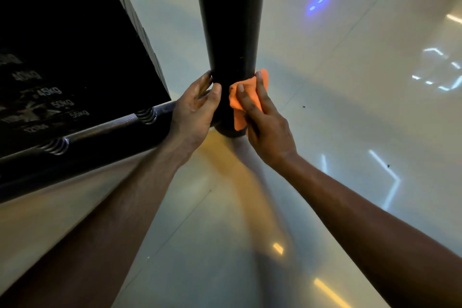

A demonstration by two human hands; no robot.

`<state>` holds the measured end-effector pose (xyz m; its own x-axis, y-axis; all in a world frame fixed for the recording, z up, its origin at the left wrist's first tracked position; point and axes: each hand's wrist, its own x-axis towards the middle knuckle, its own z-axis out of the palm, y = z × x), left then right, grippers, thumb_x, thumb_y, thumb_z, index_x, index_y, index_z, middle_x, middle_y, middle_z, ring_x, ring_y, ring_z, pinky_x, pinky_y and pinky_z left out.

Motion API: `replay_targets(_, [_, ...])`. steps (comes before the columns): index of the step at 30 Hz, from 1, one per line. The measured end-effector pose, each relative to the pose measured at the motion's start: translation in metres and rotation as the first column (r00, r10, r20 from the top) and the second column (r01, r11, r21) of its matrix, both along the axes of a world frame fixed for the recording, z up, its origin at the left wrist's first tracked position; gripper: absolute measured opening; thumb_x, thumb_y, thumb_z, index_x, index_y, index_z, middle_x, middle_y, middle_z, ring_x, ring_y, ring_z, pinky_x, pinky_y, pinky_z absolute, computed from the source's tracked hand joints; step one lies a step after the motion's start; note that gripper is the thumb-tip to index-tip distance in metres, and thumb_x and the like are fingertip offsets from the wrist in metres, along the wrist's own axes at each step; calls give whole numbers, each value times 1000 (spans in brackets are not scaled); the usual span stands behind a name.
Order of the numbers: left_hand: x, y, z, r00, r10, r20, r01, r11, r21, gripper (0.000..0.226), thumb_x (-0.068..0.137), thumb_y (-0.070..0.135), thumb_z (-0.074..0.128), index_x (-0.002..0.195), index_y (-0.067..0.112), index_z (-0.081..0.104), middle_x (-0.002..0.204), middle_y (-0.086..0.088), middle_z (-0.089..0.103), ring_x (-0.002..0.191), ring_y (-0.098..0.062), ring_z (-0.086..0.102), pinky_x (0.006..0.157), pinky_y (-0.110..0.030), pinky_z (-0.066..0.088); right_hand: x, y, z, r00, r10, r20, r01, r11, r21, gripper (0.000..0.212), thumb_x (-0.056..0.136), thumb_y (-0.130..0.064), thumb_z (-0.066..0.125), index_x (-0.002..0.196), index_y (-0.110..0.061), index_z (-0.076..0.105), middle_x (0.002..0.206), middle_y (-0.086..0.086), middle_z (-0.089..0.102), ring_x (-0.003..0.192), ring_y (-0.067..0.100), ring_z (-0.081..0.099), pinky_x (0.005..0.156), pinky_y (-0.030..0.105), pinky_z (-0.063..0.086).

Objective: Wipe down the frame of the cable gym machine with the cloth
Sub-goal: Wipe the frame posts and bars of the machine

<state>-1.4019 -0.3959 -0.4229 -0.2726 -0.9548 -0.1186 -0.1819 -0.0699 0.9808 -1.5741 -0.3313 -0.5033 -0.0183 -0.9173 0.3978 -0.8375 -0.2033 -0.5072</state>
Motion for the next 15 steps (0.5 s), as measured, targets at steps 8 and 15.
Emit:
replay_targets(8, [19, 74, 81, 957, -21, 288, 68, 986, -154, 45, 107, 38, 60, 150, 24, 61, 150, 9, 63, 139, -2, 56, 118, -42, 49, 7, 86, 119, 983, -103, 151, 66, 970, 233, 56, 118, -35, 49, 171, -37, 30, 182, -5, 17, 130, 32, 66, 91, 49, 63])
replay_targets(15, [35, 142, 276, 776, -105, 622, 309, 923, -231, 48, 113, 39, 50, 158, 23, 52, 166, 0, 46, 158, -19, 36, 131, -53, 28, 5, 162, 332, 993, -74, 96, 29, 916, 401, 59, 114, -50, 32, 172, -43, 22, 182, -3, 18, 146, 31, 55, 98, 48, 59])
